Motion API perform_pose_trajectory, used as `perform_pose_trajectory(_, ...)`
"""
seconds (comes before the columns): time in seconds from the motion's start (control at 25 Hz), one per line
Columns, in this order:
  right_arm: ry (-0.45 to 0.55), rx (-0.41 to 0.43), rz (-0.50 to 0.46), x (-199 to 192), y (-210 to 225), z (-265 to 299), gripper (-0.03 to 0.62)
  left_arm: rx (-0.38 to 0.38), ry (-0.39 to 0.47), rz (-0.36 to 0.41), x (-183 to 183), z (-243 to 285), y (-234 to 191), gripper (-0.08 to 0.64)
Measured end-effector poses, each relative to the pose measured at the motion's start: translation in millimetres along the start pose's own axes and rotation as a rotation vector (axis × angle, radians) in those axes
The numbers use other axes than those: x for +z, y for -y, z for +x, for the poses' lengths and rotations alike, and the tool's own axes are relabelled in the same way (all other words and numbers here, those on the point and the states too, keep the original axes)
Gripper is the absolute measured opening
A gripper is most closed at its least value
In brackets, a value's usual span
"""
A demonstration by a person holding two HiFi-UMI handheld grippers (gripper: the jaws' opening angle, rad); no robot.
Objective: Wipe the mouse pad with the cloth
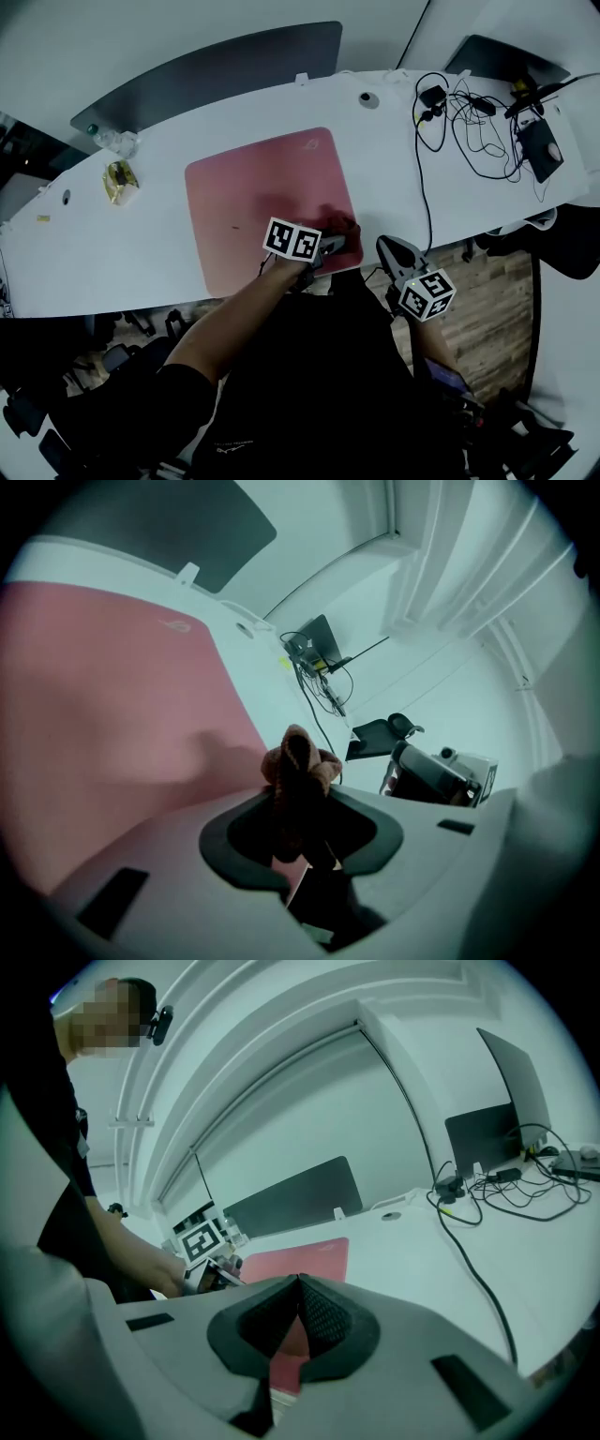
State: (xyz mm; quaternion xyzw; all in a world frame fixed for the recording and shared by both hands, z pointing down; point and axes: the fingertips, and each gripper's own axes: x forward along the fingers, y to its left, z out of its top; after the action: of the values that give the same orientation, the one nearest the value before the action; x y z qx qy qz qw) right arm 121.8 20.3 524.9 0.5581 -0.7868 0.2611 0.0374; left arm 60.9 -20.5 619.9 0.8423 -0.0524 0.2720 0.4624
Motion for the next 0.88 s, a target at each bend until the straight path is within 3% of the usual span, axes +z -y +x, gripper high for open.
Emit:
perform_pose_trajectory(0.2,-0.014,-0.011,0.006,-8.6,0.0,-14.5,0.025,0.005,0.022,-0.069,7.2,26.8,-3.6,0.12)
perform_pose_trajectory(0.4,-0.026,-0.014,0.012,-15.9,2.5,-22.6,0.025,0.116,0.005,-0.072,6.4,30.1,-16.4,0.12)
perform_pose_trajectory(0.88,-0.044,0.06,-0.018,-15.7,-14.6,-5.4,0.026,0.218,0.008,-0.1,-18.7,-33.4,-48.4,0.121)
